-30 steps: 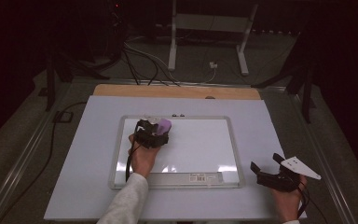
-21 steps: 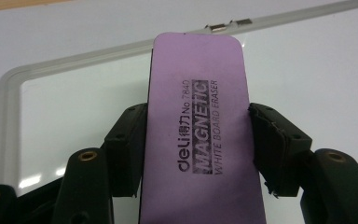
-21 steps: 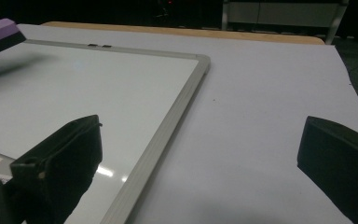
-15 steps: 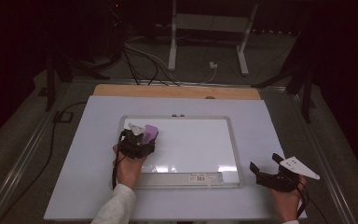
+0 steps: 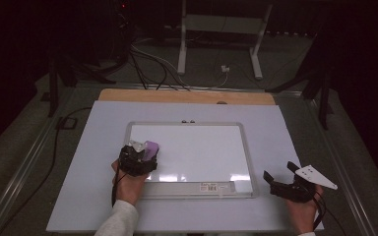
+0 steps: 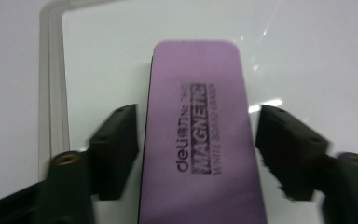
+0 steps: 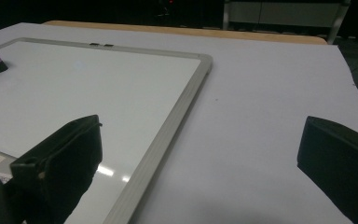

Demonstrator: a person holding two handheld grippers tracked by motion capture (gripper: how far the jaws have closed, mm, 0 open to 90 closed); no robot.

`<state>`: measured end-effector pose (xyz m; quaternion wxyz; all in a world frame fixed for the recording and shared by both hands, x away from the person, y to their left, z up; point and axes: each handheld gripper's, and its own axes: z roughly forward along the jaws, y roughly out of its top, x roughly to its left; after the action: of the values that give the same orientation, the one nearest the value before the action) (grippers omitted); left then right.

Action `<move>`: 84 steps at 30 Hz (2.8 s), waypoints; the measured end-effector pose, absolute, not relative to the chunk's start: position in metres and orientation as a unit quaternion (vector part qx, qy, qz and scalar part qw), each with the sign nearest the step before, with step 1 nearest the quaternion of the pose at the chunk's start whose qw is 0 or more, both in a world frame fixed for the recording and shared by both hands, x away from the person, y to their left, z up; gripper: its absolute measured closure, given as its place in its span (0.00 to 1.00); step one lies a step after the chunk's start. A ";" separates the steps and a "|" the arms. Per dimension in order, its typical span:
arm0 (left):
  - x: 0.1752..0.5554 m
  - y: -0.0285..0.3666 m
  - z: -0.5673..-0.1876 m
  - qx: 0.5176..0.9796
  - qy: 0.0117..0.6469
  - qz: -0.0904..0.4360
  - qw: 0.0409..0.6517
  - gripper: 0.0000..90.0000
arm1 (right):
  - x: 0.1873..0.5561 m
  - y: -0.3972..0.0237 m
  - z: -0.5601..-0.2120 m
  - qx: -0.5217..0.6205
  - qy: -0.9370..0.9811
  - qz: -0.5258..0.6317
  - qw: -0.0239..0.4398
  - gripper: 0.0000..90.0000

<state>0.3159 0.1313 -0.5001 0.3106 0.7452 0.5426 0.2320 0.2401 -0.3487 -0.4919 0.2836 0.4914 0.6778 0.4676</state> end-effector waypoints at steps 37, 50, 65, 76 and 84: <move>0.304 0.156 -0.492 0.748 0.532 0.258 0.300 0.65 | 0.240 -0.348 -0.492 0.492 0.677 0.468 0.283 0.00; 0.276 0.165 -0.490 0.741 0.546 0.238 0.309 0.69 | 0.240 -0.348 -0.492 0.492 0.677 0.468 0.284 0.00; 0.251 0.170 -0.490 0.734 0.555 0.232 0.315 0.69 | 0.239 -0.348 -0.491 0.491 0.676 0.470 0.284 0.00; 0.239 0.173 -0.491 0.723 0.568 0.235 0.316 0.69 | 0.239 -0.348 -0.491 0.490 0.677 0.470 0.284 0.00; 0.232 0.170 -0.491 0.707 0.588 0.243 0.309 0.70 | 0.239 -0.347 -0.491 0.490 0.677 0.471 0.283 0.00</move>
<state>0.2316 0.1701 -0.4908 0.3090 0.7071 0.5875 0.2434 0.2390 -0.3470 -0.4911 0.2828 0.4902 0.6769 0.4708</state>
